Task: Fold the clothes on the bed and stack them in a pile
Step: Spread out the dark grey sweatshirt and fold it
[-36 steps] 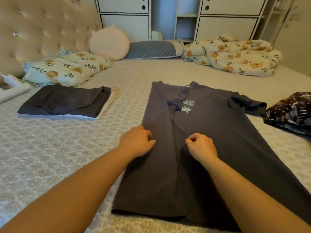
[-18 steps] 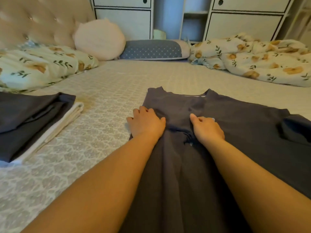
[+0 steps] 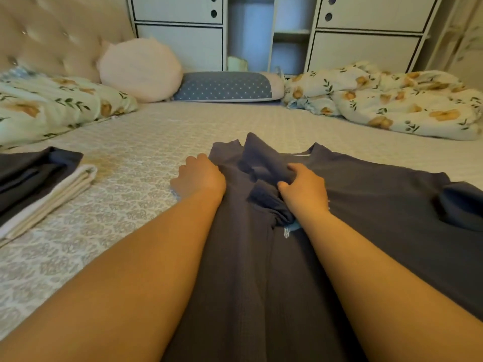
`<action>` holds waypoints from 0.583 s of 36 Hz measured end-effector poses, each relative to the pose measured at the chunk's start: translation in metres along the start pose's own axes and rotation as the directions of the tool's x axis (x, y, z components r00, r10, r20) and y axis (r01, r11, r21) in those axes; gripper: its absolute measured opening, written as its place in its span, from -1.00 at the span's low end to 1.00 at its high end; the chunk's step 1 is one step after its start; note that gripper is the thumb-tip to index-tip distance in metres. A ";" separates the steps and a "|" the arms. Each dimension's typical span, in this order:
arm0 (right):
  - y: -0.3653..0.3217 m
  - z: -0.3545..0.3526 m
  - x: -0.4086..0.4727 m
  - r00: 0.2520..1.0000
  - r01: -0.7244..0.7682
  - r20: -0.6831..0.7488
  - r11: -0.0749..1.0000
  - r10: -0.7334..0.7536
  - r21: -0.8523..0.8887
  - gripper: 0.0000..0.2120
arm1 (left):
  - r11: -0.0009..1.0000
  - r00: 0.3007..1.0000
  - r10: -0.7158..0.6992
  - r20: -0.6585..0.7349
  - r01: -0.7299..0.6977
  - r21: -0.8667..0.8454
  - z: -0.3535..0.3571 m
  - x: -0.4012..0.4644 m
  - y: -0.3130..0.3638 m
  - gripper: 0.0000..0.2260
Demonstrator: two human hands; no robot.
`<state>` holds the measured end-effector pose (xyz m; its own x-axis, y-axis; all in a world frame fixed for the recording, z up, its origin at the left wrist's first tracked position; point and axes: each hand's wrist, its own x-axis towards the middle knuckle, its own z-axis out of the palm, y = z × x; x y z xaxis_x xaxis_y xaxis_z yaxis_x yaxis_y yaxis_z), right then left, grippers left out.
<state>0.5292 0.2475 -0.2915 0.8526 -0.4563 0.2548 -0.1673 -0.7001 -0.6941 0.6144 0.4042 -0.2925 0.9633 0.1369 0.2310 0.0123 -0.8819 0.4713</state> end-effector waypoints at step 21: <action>-0.038 -0.052 -0.191 0.954 -0.170 0.199 0.951 0.225 -0.259 -0.57 | 0.897 0.859 0.347 0.377 -0.421 0.134 -0.067 -0.194 -0.068 -0.53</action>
<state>0.3469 0.3328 -0.2782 0.8739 -0.4839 -0.0470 -0.4327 -0.7301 -0.5288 0.4093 0.4676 -0.3127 0.9327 -0.3582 0.0411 -0.3585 -0.9092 0.2118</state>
